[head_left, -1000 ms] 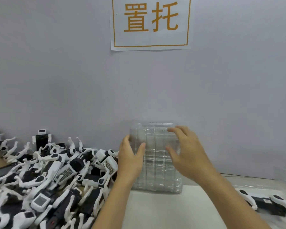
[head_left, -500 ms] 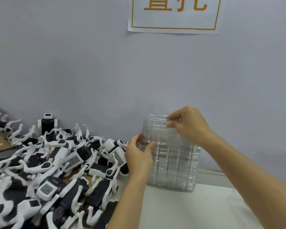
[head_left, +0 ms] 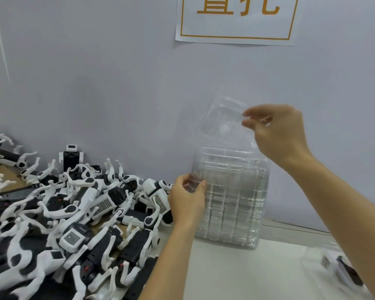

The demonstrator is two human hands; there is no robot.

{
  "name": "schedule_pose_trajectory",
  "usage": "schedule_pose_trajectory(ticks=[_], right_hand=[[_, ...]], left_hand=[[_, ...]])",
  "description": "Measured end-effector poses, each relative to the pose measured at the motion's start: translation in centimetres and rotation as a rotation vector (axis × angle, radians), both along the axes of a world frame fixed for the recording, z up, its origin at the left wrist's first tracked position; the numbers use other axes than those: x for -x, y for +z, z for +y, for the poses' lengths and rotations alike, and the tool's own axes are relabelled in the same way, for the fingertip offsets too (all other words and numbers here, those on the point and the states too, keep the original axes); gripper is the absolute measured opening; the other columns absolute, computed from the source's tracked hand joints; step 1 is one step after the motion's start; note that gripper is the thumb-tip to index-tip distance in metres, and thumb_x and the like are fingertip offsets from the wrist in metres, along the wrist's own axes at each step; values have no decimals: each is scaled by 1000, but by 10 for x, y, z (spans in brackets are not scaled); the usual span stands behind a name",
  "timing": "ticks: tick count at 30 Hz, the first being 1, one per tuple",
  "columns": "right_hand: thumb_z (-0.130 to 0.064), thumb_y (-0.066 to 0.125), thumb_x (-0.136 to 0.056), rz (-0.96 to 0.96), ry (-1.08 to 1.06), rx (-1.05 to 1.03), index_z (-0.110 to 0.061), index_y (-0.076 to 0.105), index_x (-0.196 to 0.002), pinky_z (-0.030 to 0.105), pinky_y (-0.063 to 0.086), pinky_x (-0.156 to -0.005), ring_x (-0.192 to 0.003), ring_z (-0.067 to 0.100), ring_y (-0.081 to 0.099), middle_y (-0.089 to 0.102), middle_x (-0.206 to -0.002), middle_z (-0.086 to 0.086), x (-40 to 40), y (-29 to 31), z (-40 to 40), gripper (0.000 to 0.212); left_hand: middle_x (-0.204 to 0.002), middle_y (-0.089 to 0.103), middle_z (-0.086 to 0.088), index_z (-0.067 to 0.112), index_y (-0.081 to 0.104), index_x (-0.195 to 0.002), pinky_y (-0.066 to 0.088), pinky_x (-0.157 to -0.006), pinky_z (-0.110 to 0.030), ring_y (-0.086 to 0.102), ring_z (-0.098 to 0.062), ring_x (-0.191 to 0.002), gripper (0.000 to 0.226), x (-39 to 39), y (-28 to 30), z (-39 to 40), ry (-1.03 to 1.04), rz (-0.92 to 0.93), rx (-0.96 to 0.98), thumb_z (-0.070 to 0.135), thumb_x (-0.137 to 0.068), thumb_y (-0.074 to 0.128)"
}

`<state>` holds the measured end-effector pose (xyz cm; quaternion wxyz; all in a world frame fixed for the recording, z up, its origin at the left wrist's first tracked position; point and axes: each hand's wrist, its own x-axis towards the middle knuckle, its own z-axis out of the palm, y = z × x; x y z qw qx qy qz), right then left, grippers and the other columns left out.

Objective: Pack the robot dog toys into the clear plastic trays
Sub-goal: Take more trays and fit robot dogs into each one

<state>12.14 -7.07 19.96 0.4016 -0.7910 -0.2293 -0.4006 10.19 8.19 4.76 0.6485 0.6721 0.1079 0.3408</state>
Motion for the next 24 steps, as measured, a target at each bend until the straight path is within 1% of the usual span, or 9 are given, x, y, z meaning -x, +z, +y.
schedule_pose_trajectory(ticks=[2, 5, 8, 11, 13, 16, 18, 21, 24], right_hand=[[-18, 77, -84, -93, 16, -48, -35, 71, -88, 3, 40, -69, -69, 2, 58, 66, -79, -14, 19, 8, -12, 18], [-19, 79, -81, -122, 64, -53, -34, 70, -86, 4, 41, -68, -75, 4, 61, 69, -80, -15, 57, -1, -33, 19], [-21, 80, -76, -42, 166, 1, -35, 72, -83, 7, 44, -70, -77, 1, 65, 71, -80, -18, 94, -29, -50, 18], [-22, 84, -72, 127, 225, 88, -37, 72, -78, 10, 44, -73, -81, 3, 65, 71, -80, -21, 114, -53, -59, 20], [-21, 87, -70, 236, 232, 170, -37, 70, -75, 9, 43, -72, -82, 3, 63, 69, -80, -21, 117, -64, -63, 23], [-25, 86, -73, 321, 203, 278, -37, 67, -76, 9, 43, -71, -86, 1, 58, 67, -84, -16, 117, -75, -63, 23], [-26, 85, -75, 355, 206, 325, -38, 66, -78, 12, 46, -73, -85, 1, 57, 66, -86, -13, 117, -81, -60, 23], [-32, 87, -73, 452, 279, 370, -38, 69, -83, 13, 47, -75, -84, 1, 59, 66, -87, -12, 117, -87, -55, 21], [-39, 82, -77, 454, 286, 241, -38, 74, -88, 10, 45, -72, -86, -1, 61, 69, -89, -17, 110, -90, -62, 14]], left_hand=[[-103, 59, 17, 23, 60, -110, 42, -81, -19, 56, -6, -99, 24, 3, 7, 0, 10, 39, -20, 25, -89, 72], [-117, 52, 9, 20, 54, -122, 37, -83, -22, 50, -9, -108, 30, 11, 22, 2, 65, 44, -69, 25, -94, 63], [-112, 61, 5, 23, 61, -107, 43, -78, -23, 57, -9, -100, 10, 31, 52, 5, 92, -89, -43, 22, -98, 56], [-95, 72, -1, 19, 69, -93, 55, -76, -38, 67, -15, -85, 23, 55, 82, 7, -61, -161, 12, 27, -100, 50], [-91, 74, -6, 17, 71, -98, 57, -75, -45, 68, -21, -76, 32, 70, 95, 7, -324, -89, 59, 41, -100, 49], [-109, 68, -4, 30, 63, -108, 61, -70, -41, 70, -26, -90, 42, 82, 95, 2, -533, 101, -82, 64, -86, 55], [-111, 64, 2, 35, 54, -111, 61, -72, -39, 69, -25, -95, 37, 86, 87, -4, -486, 179, -209, 60, -85, 61], [-108, 63, 5, 37, 49, -112, 53, -76, -38, 64, -19, -95, 23, 86, 73, -9, -352, 220, -232, 45, -92, 59], [-106, 60, 7, 38, 50, -106, 50, -64, -29, 61, -9, -89, 16, 93, 59, -12, -343, 272, -196, 47, -93, 56]])
